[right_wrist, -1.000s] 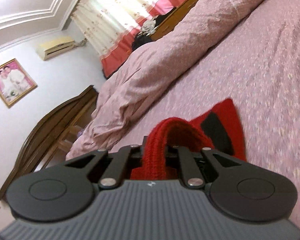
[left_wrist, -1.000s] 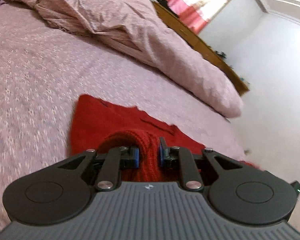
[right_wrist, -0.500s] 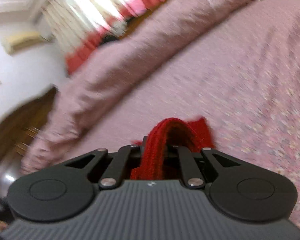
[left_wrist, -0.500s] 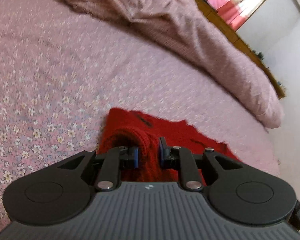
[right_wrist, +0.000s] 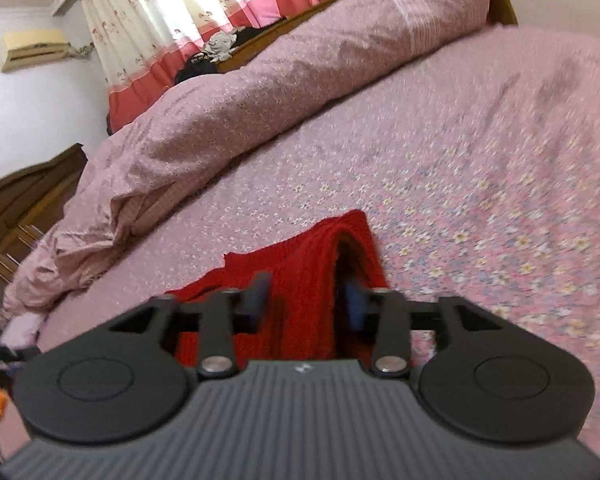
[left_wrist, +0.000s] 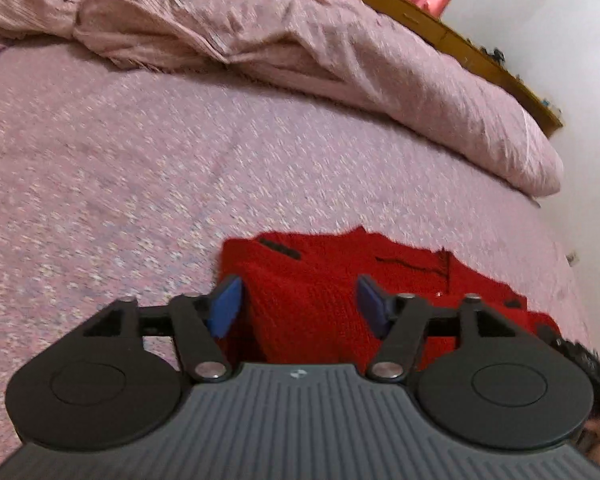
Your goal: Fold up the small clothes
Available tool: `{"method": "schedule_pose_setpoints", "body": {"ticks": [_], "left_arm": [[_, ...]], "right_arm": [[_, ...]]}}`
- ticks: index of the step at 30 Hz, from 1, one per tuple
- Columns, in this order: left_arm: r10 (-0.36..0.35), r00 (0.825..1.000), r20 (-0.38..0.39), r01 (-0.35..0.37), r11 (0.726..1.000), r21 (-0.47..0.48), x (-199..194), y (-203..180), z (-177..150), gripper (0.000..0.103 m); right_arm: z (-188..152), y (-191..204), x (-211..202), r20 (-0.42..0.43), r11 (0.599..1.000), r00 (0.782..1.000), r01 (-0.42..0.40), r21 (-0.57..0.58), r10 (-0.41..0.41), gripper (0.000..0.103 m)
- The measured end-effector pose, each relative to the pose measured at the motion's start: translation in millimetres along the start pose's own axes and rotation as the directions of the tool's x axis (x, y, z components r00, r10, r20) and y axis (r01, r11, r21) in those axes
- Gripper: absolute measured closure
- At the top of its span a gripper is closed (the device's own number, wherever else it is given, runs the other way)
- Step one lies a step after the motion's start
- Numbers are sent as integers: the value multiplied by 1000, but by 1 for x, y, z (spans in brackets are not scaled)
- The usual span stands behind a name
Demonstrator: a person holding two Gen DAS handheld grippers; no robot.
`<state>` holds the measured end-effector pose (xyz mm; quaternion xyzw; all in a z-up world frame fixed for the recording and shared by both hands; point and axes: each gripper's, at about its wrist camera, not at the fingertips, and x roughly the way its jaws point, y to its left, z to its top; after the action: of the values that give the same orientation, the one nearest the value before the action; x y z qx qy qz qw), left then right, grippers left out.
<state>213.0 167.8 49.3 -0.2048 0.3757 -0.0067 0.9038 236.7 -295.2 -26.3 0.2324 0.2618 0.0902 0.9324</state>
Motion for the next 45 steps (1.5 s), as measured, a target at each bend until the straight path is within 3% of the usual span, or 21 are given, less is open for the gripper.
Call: {"method": "schedule_pose_setpoints", "body": {"ticks": [5, 13, 19, 24, 30, 35, 40, 45], "left_arm": [[3, 1000, 25, -4, 999, 51, -19, -6, -12, 33], [25, 999, 45, -32, 990, 140, -41, -24, -64, 33], [55, 994, 89, -77, 963, 258, -32, -54, -101, 33], [66, 995, 69, -85, 942, 325, -8, -69, -116, 33], [125, 989, 77, -144, 929, 341, 24, -68, -110, 35], [164, 974, 157, -216, 884, 415, 37, -81, -91, 35], [184, 962, 202, -257, 862, 436, 52, -84, -63, 35], [196, 948, 250, -288, 861, 419, 63, -88, -38, 34]], "right_arm": [[-5, 7, -27, 8, 995, 1000, -29, -97, 30, 50], [-28, 25, -56, -24, 972, 999, -41, -229, 37, 50], [-51, 49, -55, -40, 937, 998, -65, -343, 55, 50], [-62, 59, -44, -49, 911, 998, -57, -408, 40, 51], [-63, 63, -27, -58, 897, 998, -34, -441, 9, 52], [-55, 73, -15, -32, 877, 999, -16, -480, 1, 51], [-36, 75, 2, -9, 894, 1000, 19, -448, -25, 52], [-18, 71, 24, -4, 917, 999, 47, -396, -53, 52]]}}
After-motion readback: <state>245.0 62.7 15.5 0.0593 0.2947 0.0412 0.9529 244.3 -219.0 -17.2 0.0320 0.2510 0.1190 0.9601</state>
